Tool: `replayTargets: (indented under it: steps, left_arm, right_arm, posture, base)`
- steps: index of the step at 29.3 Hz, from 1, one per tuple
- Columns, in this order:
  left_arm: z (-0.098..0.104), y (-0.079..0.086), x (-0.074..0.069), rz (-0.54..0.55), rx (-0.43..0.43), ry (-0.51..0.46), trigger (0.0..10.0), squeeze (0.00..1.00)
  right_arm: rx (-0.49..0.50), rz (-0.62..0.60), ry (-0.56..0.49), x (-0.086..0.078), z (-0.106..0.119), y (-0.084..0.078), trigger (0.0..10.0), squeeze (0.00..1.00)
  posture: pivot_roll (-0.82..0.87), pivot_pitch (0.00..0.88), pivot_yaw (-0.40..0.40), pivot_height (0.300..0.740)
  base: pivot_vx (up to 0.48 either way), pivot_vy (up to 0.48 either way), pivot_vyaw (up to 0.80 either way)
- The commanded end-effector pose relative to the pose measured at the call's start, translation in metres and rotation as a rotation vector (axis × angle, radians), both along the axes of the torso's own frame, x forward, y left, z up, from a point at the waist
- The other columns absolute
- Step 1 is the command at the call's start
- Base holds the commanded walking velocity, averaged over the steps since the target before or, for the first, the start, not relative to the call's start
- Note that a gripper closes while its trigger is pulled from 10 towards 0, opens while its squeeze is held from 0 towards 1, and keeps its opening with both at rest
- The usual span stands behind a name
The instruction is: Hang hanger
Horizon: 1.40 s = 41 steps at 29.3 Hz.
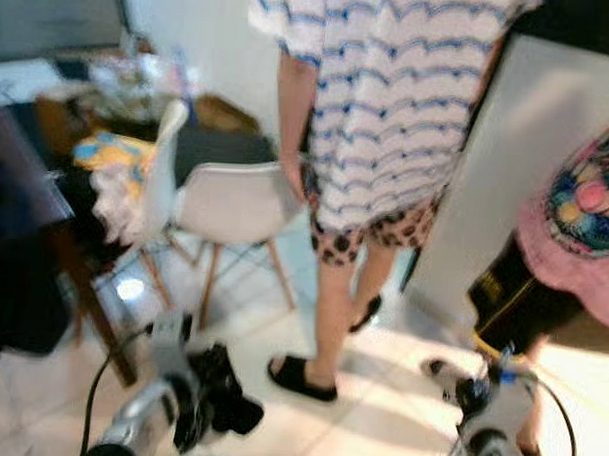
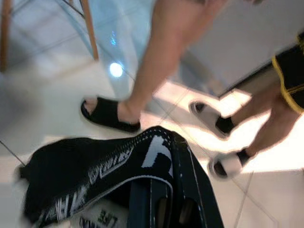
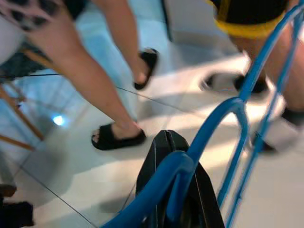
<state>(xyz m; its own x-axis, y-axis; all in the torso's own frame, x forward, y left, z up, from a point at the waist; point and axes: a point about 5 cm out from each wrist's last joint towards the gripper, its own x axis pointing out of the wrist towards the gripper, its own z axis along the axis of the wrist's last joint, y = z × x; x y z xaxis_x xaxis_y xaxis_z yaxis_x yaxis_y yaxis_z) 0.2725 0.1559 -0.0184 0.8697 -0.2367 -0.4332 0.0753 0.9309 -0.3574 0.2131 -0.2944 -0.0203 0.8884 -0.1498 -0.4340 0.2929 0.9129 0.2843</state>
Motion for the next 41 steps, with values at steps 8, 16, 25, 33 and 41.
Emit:
replayTargets:
  steps: [8, 16, 25, 33, 41]
  left_arm:
    - [-0.012, 0.036, -0.023, -0.081, -0.007, 0.055, 10.0, 0.00]
    - [-0.011, 0.081, -0.038, -0.077, 0.020, 0.117, 10.0, 0.00]
    - [-0.013, 0.078, -0.037, -0.055, 0.028, 0.117, 10.0, 0.00]
    - [-0.012, 0.057, -0.029, -0.057, 0.009, 0.085, 10.0, 0.00]
    - [-0.009, 0.047, -0.021, 0.068, 0.066, 0.027, 10.0, 0.00]
  right_arm:
    - [0.036, 0.050, -0.042, -0.008, -0.014, 0.046, 10.0, 0.00]
    - [0.113, 0.052, -0.033, -0.024, -0.029, 0.089, 10.0, 0.00]
    - [0.089, 0.041, -0.012, -0.033, -0.029, 0.067, 10.0, 0.00]
    - [-0.013, 0.061, 0.005, -0.036, -0.024, 0.044, 10.0, 0.00]
    - [-0.037, 0.169, 0.020, -0.027, -0.023, 0.049, 10.0, 0.00]
  posture:
    - [0.03, 0.021, 0.023, 0.740]
    - [-0.08, 0.027, 0.081, 0.740]
    - [-0.05, 0.000, 0.093, 0.740]
    - [-0.01, 0.048, 0.017, 0.740]
    - [0.01, 0.060, -0.038, 0.740]
  base:
    - [0.000, 0.000, -0.80]
    - [0.000, 0.000, -0.80]
    - [0.000, 0.000, -0.80]
    - [0.000, 0.000, -0.80]
    - [0.000, 0.000, -0.80]
